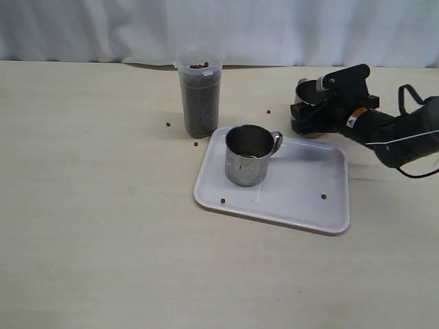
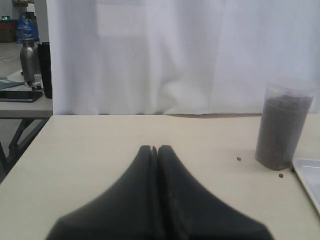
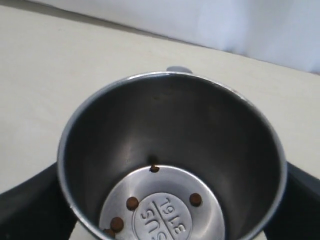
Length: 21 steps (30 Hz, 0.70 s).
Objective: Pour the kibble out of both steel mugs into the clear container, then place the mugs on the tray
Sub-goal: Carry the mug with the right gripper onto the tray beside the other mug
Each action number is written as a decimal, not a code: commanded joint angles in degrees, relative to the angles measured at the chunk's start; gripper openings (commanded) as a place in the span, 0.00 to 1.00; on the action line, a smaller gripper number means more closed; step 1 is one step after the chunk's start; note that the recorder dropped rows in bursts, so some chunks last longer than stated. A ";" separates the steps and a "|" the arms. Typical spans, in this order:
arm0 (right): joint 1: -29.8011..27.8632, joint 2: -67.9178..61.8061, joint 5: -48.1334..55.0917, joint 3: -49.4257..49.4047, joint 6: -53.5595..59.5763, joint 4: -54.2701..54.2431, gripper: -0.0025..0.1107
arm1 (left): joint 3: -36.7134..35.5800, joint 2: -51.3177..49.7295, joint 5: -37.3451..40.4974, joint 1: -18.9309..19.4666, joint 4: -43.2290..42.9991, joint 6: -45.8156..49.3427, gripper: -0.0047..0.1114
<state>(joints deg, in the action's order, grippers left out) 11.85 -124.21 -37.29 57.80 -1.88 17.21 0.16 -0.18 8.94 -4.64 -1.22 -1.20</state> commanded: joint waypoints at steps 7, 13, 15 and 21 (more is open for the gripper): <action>0.00 13.98 -0.15 -13.41 0.70 -0.48 0.08 | -0.16 0.18 -0.74 -0.11 0.29 -0.20 0.04; 0.33 17.88 -0.92 -21.24 -1.10 0.39 0.08 | -0.16 0.18 -0.74 -0.11 0.29 -0.20 0.04; 0.33 18.20 -2.86 -22.83 -3.44 1.72 0.08 | -0.16 0.18 -0.74 -0.11 0.29 -0.20 0.04; 0.33 17.88 -4.82 -23.95 -7.96 12.98 0.08 | -0.16 0.18 -0.74 -0.11 0.29 -0.20 0.04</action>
<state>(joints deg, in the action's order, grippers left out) 11.98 -106.72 -39.88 34.14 -8.77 24.96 0.16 -0.18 8.94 -4.64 -1.22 -1.20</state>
